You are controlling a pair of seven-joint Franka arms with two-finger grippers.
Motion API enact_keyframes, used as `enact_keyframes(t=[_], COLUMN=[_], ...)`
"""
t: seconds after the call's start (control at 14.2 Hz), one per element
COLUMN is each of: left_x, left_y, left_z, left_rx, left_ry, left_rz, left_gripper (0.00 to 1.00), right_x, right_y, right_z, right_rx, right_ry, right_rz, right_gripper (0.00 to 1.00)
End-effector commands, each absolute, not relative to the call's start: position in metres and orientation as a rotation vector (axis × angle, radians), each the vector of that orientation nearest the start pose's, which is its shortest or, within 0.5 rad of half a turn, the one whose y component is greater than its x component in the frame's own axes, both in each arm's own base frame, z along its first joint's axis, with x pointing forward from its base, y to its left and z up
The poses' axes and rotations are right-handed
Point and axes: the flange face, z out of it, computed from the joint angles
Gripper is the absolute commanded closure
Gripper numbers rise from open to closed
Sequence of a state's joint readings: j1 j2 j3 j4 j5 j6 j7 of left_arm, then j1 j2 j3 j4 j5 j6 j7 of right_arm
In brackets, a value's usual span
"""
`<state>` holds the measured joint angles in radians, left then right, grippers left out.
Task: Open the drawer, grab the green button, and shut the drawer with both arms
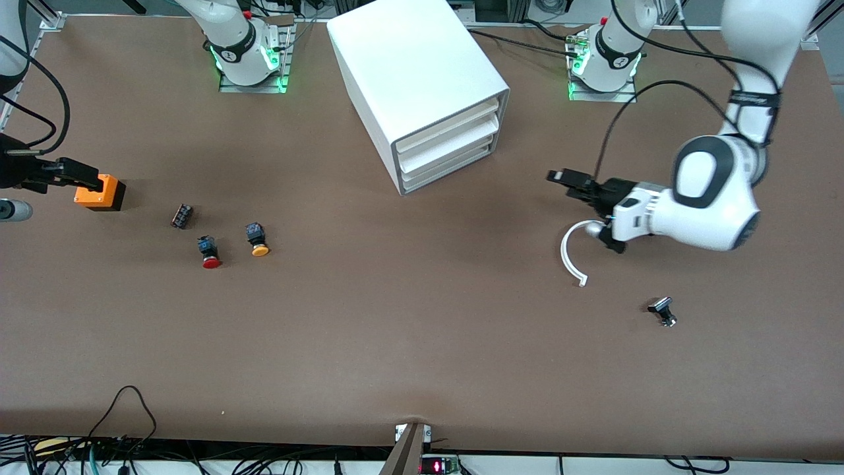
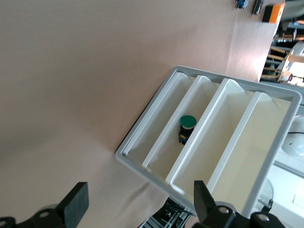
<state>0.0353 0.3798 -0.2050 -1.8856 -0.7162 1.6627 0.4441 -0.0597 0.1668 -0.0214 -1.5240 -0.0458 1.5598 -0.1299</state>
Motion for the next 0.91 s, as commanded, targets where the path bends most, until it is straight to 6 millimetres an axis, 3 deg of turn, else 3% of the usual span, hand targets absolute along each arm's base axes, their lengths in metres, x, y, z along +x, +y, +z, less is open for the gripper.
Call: enact_keyframes(t=[0.0,0.35,0.84], left_x=[0.541,0.530,0.507], left_y=[-0.196,-0.208,-0.224], left_z=[0.287,0.223,0.156], left_rx=[2.155,1.972,1.827], left_ry=[-0.404,-0.549,-0.566], left_rz=[-0.564,-0.526,-0.454], left_gripper=[0.03,0.08,0.08], right_x=[0.599,0.599,0.599], right_y=[-0.048,-0.046,-0.044], right_z=[0.548,0.545,0.544], right_rx=[-3.171,-3.170,-3.169], right_ry=[-0.104,-0.107,-0.097], right_rz=[0.217,0.227,0.231], right_gripper=[0.00,0.00,0.00])
